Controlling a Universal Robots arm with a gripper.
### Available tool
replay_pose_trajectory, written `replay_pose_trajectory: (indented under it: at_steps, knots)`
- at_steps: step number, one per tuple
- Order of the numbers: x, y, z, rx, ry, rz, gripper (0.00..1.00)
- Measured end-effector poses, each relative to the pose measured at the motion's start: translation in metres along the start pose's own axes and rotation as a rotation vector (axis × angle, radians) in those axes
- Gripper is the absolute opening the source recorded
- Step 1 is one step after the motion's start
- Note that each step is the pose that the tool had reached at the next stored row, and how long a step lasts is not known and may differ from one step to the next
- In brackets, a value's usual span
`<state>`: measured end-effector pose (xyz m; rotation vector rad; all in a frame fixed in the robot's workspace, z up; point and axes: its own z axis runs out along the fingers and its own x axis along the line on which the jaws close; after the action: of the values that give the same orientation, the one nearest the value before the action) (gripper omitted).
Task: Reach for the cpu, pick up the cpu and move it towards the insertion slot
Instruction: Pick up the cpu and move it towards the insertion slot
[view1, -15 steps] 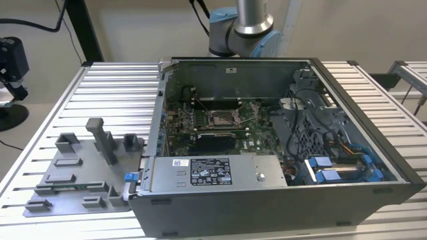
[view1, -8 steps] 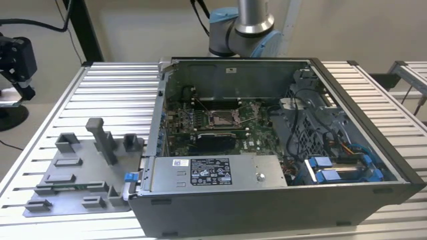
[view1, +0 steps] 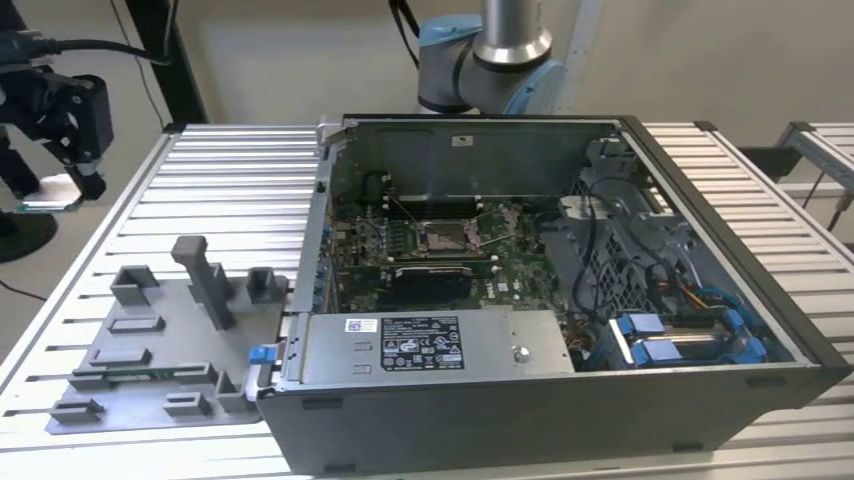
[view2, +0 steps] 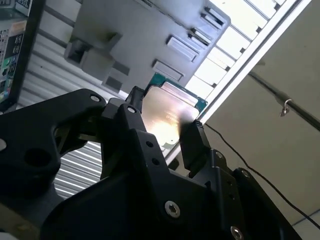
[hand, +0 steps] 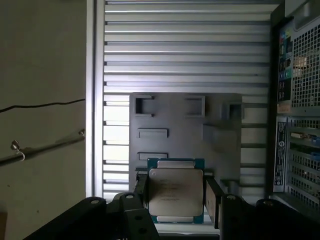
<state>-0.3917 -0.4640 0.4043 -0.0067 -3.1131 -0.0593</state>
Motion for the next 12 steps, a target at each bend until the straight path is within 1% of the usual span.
replay_pose_trajectory:
  at_steps: [7, 12]
  knots:
    - [-0.0249, 0.0001, -0.0007, 0.0001, 0.0079, 0.0, 0.0]
    - [-0.0407, 0.0002, -0.0012, 0.0, 0.0125, 0.0, 0.0]
